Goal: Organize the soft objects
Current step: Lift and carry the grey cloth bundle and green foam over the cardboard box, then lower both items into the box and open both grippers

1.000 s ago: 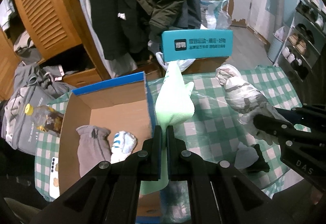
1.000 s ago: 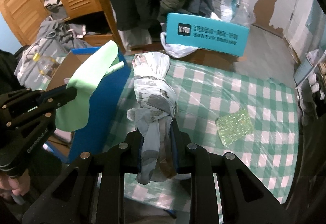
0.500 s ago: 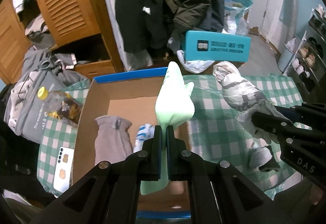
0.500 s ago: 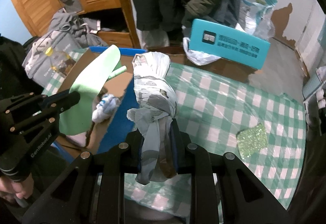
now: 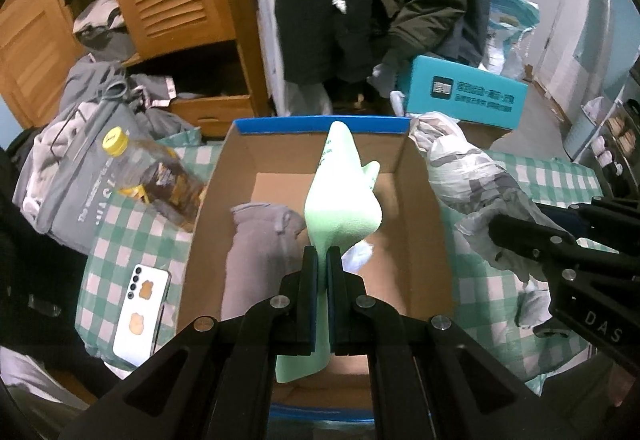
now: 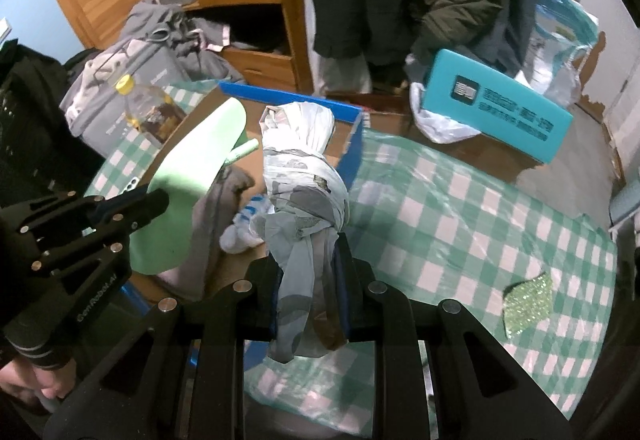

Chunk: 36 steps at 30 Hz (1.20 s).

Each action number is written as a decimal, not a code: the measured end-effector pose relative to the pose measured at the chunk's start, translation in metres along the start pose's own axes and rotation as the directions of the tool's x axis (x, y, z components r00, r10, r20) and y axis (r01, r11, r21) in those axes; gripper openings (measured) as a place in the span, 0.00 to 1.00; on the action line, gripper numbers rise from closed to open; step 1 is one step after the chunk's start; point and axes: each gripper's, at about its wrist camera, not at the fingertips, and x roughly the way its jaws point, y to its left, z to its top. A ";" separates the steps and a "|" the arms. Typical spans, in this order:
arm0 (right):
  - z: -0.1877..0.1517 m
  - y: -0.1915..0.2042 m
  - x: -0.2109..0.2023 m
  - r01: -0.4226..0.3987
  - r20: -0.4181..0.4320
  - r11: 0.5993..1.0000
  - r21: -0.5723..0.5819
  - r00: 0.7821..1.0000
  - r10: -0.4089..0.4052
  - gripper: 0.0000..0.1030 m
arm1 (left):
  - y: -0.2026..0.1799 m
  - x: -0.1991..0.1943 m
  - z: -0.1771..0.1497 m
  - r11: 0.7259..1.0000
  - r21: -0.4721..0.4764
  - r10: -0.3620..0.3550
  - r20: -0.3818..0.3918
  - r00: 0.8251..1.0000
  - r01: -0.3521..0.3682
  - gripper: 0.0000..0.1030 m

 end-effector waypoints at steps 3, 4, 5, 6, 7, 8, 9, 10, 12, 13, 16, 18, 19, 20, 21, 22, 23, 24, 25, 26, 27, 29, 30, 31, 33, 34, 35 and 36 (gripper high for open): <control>0.004 0.010 0.007 -0.008 -0.011 1.000 -0.015 1.000 0.008 0.20 | 0.009 0.005 -0.002 1.000 -0.014 0.003 -0.014 1.000 -0.003 0.04; 0.005 0.013 0.010 -0.011 -0.013 1.000 -0.019 1.000 0.010 0.20 | 0.012 0.006 -0.003 1.000 -0.018 0.003 -0.018 1.000 -0.003 0.04; 0.007 0.016 0.012 -0.014 -0.016 1.000 -0.024 1.000 0.013 0.20 | 0.014 0.007 -0.003 1.000 -0.020 0.003 -0.021 1.000 -0.004 0.04; 0.008 0.020 0.015 -0.017 -0.022 0.999 -0.029 1.000 0.017 0.20 | 0.016 0.008 -0.004 1.000 -0.023 0.004 -0.023 1.000 -0.005 0.04; 0.008 0.022 0.017 -0.019 -0.024 0.999 -0.031 1.000 0.019 0.20 | 0.017 0.009 -0.004 1.000 -0.026 0.005 -0.025 1.000 -0.006 0.04; 0.009 0.024 0.019 -0.022 -0.028 0.999 -0.034 0.999 0.021 0.20 | 0.019 0.010 -0.005 1.000 -0.028 0.008 -0.027 1.000 -0.008 0.04; 0.010 0.027 0.022 -0.026 -0.033 0.999 -0.038 0.999 0.025 0.20 | 0.021 0.011 -0.005 0.999 -0.031 0.010 -0.031 0.999 -0.011 0.04; 0.011 0.029 0.024 -0.028 -0.037 0.999 -0.040 0.999 0.026 0.20 | 0.023 0.013 -0.006 0.999 -0.033 0.011 -0.036 0.999 -0.013 0.04; 0.012 0.033 0.029 -0.032 -0.047 0.998 -0.045 0.998 0.030 0.20 | 0.026 0.016 -0.007 0.999 -0.036 0.016 -0.044 0.999 -0.018 0.04; 0.012 0.035 0.031 -0.033 -0.052 0.998 -0.047 0.998 0.031 0.20 | 0.028 0.018 -0.007 0.999 -0.038 0.017 -0.049 0.999 -0.019 0.04; 0.013 0.039 0.036 -0.036 -0.063 0.998 -0.055 0.997 0.033 0.20 | 0.031 0.021 -0.010 0.999 -0.039 0.026 -0.060 0.998 -0.029 0.04; 0.013 0.041 0.040 -0.038 -0.071 0.998 -0.059 0.997 0.034 0.20 | 0.033 0.023 -0.011 0.999 -0.043 0.030 -0.067 0.997 -0.033 0.04; 0.014 0.042 0.041 -0.039 -0.073 0.997 -0.060 0.997 0.034 0.20 | 0.035 0.024 -0.011 0.998 -0.046 0.030 -0.074 0.997 -0.034 0.04; 0.014 0.043 0.042 -0.039 -0.076 0.997 -0.062 0.996 0.035 0.20 | 0.036 0.025 -0.011 0.998 -0.049 0.032 -0.079 0.996 -0.036 0.04; 0.014 0.044 0.044 -0.039 -0.079 0.997 -0.062 0.996 0.034 0.20 | 0.037 0.027 -0.012 0.998 -0.052 0.034 -0.086 0.996 -0.039 0.05; 0.014 0.044 0.045 -0.038 -0.081 0.997 -0.063 0.996 0.033 0.20 | 0.037 0.028 -0.012 0.998 -0.052 0.036 -0.091 0.995 -0.041 0.07; 0.014 0.045 0.047 -0.038 -0.083 0.997 -0.065 0.996 0.032 0.20 | 0.037 0.029 -0.012 0.998 -0.051 0.040 -0.098 0.994 -0.045 0.12; 0.014 0.046 0.048 -0.039 -0.085 0.997 -0.069 0.996 0.033 0.23 | 0.037 0.029 -0.012 0.998 -0.050 0.042 -0.100 0.994 -0.047 0.16; 0.014 0.046 0.048 -0.041 -0.085 0.997 -0.070 0.996 0.035 0.26 | 0.037 0.029 -0.013 0.998 -0.046 0.048 -0.098 0.994 -0.053 0.28; 0.013 0.046 0.049 -0.039 -0.086 0.997 -0.069 0.996 0.033 0.31 | 0.036 0.028 -0.013 0.997 -0.044 0.053 -0.091 0.994 -0.057 0.39; 0.013 0.046 0.049 -0.037 -0.086 0.997 -0.068 0.996 0.031 0.36 | 0.036 0.027 -0.013 0.997 -0.041 0.060 -0.082 0.995 -0.063 0.44; 0.012 0.045 0.049 -0.029 -0.082 0.997 -0.067 0.996 0.024 0.37 | 0.036 0.024 -0.013 0.996 -0.034 0.075 -0.066 0.995 -0.077 0.50; 0.012 0.044 0.049 -0.027 -0.082 0.997 -0.065 0.996 0.022 0.37 | 0.036 0.023 -0.012 0.996 -0.033 0.081 -0.063 0.995 -0.083 0.50; 0.012 0.043 0.048 -0.026 -0.081 0.998 -0.063 0.996 0.021 0.38 | 0.036 0.022 -0.012 0.996 -0.034 0.083 -0.061 0.995 -0.085 0.50; 0.012 0.040 0.047 -0.024 -0.077 0.998 -0.053 0.997 0.020 0.39 | 0.038 0.022 -0.011 0.996 -0.039 0.081 -0.063 0.995 -0.083 0.50; 0.012 0.039 0.046 -0.023 -0.074 0.998 -0.050 0.997 0.019 0.40 | 0.038 0.022 -0.011 0.996 -0.040 0.080 -0.064 0.995 -0.083 0.50; 0.012 0.037 0.045 -0.021 -0.071 0.999 -0.048 0.997 0.017 0.41 | 0.038 0.022 -0.011 0.996 -0.037 0.081 -0.063 0.995 -0.084 0.50; 0.012 0.036 0.044 -0.018 -0.068 0.999 -0.046 0.998 0.015 0.42 | 0.038 0.022 -0.011 0.996 -0.035 0.083 -0.061 0.995 -0.085 0.51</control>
